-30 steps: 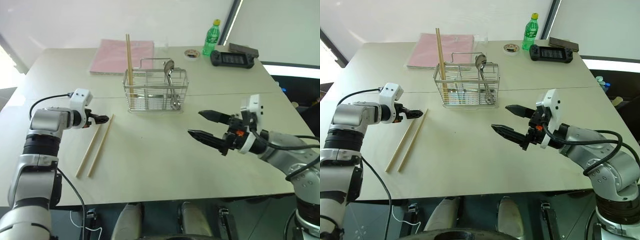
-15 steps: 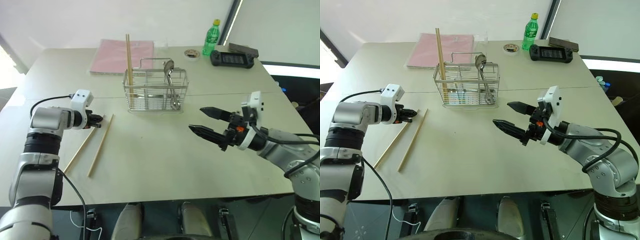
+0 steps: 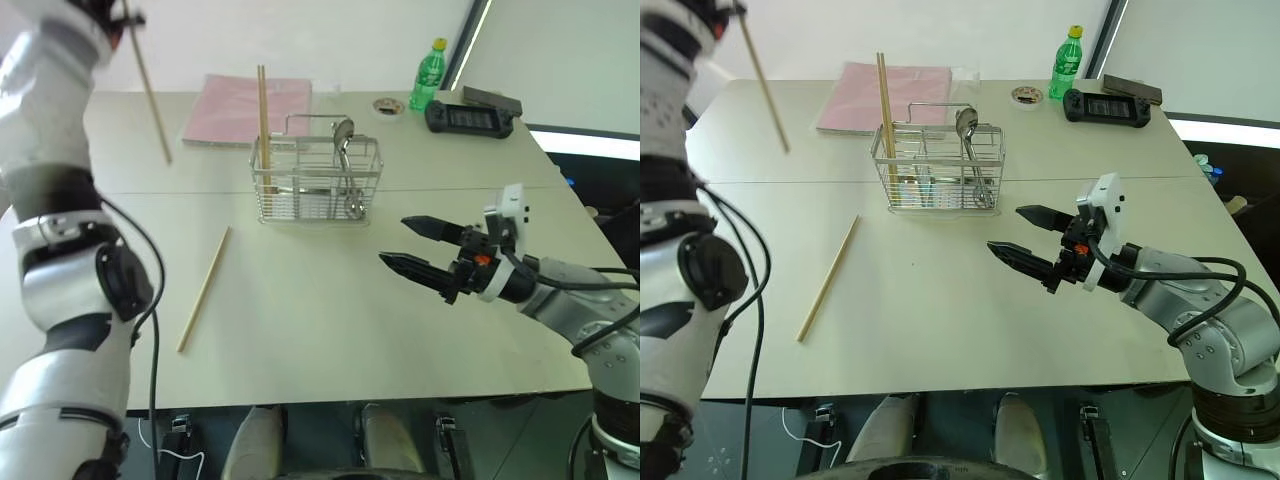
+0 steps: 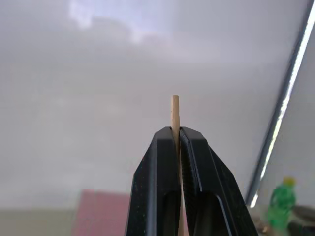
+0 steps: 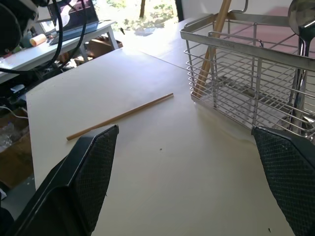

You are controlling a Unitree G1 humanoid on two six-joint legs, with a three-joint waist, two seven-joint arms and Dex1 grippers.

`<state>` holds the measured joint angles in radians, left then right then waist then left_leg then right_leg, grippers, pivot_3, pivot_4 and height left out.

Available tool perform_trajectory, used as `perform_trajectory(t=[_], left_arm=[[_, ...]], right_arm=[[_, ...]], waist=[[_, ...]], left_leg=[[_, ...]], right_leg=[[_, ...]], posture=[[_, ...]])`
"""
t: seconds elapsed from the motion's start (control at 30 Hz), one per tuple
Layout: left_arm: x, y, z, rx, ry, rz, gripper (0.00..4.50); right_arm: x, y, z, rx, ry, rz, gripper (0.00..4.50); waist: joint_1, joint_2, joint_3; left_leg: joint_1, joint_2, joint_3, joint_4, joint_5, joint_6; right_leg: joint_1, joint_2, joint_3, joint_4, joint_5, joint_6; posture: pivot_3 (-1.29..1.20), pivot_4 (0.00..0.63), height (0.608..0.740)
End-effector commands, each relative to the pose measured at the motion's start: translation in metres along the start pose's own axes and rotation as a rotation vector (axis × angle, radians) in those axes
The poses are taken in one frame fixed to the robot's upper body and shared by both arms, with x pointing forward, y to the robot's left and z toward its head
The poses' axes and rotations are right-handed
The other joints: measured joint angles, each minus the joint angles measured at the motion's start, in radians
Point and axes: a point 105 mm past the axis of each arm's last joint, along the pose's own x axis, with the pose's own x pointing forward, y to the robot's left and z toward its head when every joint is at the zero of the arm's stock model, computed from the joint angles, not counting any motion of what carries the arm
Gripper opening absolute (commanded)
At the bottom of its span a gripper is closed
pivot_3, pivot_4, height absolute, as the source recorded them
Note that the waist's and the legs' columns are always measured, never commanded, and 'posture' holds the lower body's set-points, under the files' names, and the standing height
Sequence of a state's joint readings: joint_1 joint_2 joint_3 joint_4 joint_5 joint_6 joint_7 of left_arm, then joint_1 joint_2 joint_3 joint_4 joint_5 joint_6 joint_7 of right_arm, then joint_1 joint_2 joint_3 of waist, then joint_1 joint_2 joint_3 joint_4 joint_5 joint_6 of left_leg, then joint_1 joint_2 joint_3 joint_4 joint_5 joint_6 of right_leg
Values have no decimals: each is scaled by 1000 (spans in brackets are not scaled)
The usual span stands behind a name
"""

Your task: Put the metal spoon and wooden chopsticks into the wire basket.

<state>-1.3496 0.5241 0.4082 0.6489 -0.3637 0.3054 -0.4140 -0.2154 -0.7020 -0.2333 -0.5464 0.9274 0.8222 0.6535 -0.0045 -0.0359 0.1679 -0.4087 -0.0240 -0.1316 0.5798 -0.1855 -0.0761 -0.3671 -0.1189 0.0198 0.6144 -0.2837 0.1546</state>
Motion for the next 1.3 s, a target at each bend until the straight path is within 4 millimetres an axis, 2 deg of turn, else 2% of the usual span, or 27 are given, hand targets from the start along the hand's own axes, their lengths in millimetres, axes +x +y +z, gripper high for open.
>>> perform_trajectory(t=[0.03,0.07,0.17,0.53,0.63,0.83,0.87,0.93,1.1,1.23,1.3], left_arm=[[19,-34,8,-67,-91,-83,46],[25,-49,-2,-71,-83,-125,46],[32,-75,-28,-87,-53,-192,46],[27,-99,-79,-89,-2,-255,46],[25,-101,-85,-113,9,-264,1051],[22,-95,-85,-163,2,-258,4188],[22,-92,-84,-168,2,-250,4469],[21,-87,-81,-175,4,-239,4469],[10,-60,-59,-136,52,-219,4469],[-7,-35,-55,-40,193,-177,4469],[-21,-22,-62,8,350,-160,4469]], right_arm=[[0,4,9,-34,-24,7,4500],[0,5,9,-35,-27,5,4500],[0,6,11,-38,-35,-4,4500],[-13,8,12,-25,-58,-87,4500],[-14,7,13,-21,-63,-103,4500],[-14,2,16,-16,-69,-113,4500],[-14,2,16,-16,-69,-113,4500],[-13,1,16,-16,-68,-111,4500],[-10,-3,16,-14,-68,-103,4500],[-8,-4,15,-11,-66,-95,4500],[-7,-4,14,-8,-63,-91,4500]], waist=[[0,0,0],[-2,0,0],[-10,1,0],[-6,1,0],[-5,1,0],[-8,1,0],[-9,1,0],[-10,1,0],[-15,1,0],[-14,1,0],[-12,1,0]], left_leg=[[1,0,0,0,0,0],[1,0,0,1,0,0],[1,0,0,1,0,0],[-1,0,0,0,0,0],[-1,0,0,1,0,0],[-1,0,0,1,0,0],[-1,0,0,1,0,0],[-1,0,0,1,0,0],[0,0,0,1,0,0],[0,1,0,0,0,0],[0,1,0,0,0,0]], right_leg=[[1,0,0,0,0,0],[1,0,0,0,0,0],[1,0,0,0,0,0],[-2,0,0,2,0,0],[-1,0,0,1,0,0],[-1,0,0,1,0,0],[-1,0,0,1,0,0],[-1,0,0,2,0,0],[-2,0,0,3,0,0],[-2,1,0,3,0,0],[-2,1,0,3,0,0]], posture=[[0,150,731],[0,150,731],[0,150,731],[0,150,731],[0,150,731],[0,150,731],[0,150,731],[0,150,731],[0,150,731],[0,150,731],[0,150,731]])
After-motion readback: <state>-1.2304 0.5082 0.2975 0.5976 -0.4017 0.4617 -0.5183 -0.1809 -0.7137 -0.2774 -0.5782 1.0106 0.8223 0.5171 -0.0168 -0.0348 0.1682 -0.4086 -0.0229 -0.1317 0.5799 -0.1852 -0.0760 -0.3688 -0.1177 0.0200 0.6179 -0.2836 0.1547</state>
